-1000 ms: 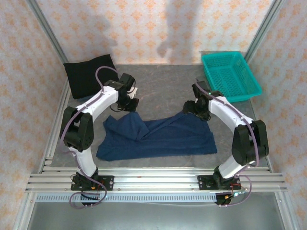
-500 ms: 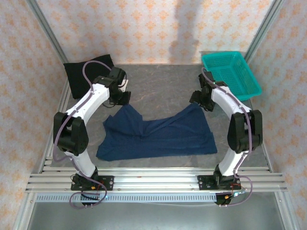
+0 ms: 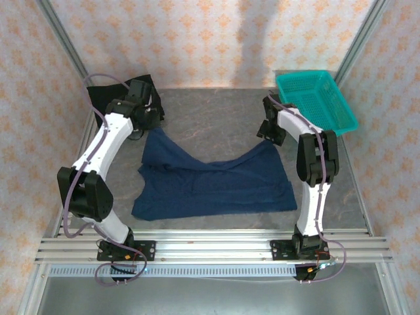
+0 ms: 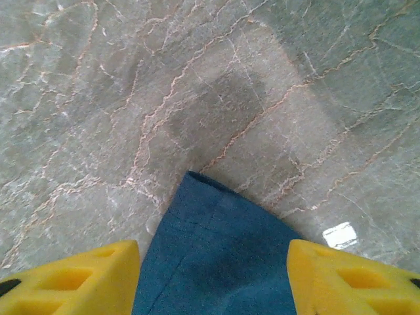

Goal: Fold and stack the t-shirts

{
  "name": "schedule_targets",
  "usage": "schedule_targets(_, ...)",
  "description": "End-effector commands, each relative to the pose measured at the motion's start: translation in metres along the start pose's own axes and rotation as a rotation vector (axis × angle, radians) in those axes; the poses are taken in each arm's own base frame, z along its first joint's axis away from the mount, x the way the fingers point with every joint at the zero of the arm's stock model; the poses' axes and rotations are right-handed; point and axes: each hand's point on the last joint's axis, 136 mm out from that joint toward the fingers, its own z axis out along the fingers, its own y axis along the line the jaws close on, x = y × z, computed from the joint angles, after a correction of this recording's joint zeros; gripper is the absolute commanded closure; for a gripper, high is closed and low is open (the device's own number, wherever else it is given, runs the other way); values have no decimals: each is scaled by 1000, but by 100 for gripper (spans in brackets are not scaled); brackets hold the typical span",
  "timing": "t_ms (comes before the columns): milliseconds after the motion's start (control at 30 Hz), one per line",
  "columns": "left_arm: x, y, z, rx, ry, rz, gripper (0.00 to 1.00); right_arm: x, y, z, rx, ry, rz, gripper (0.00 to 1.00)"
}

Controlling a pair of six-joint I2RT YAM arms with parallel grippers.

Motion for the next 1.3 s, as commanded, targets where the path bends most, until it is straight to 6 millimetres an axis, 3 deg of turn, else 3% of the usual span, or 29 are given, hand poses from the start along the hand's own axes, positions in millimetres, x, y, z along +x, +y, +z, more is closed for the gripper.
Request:
schedule_targets(0,-29,14,-3,-72,-70,-38,100,-13,-2,2,39,-40,21,40)
schedule_targets(233,-46,6,6,-60,-82,-42,100,-23,0,13,68,-49,18,44)
schedule_targets(633,-46,6,19,-73,-65,-26,100,-24,-2,31,144,-48,1,58)
schedule_targets(767,-45,6,21,-73,-61,-22,100,-21,-5,38,170,-42,1,66)
schedule_targets(900,-45,4,24,-67,-53,-16,100,-18,-5,41,171,-33,11,80)
schedule_targets(1100,-50,5,27,-71,-60,-24,100,-28,-6,31,179,-73,24,100)
schedule_targets(1267,-61,14,27,-89,-81,-49,100,-51,-16,5,191,-172,61,100)
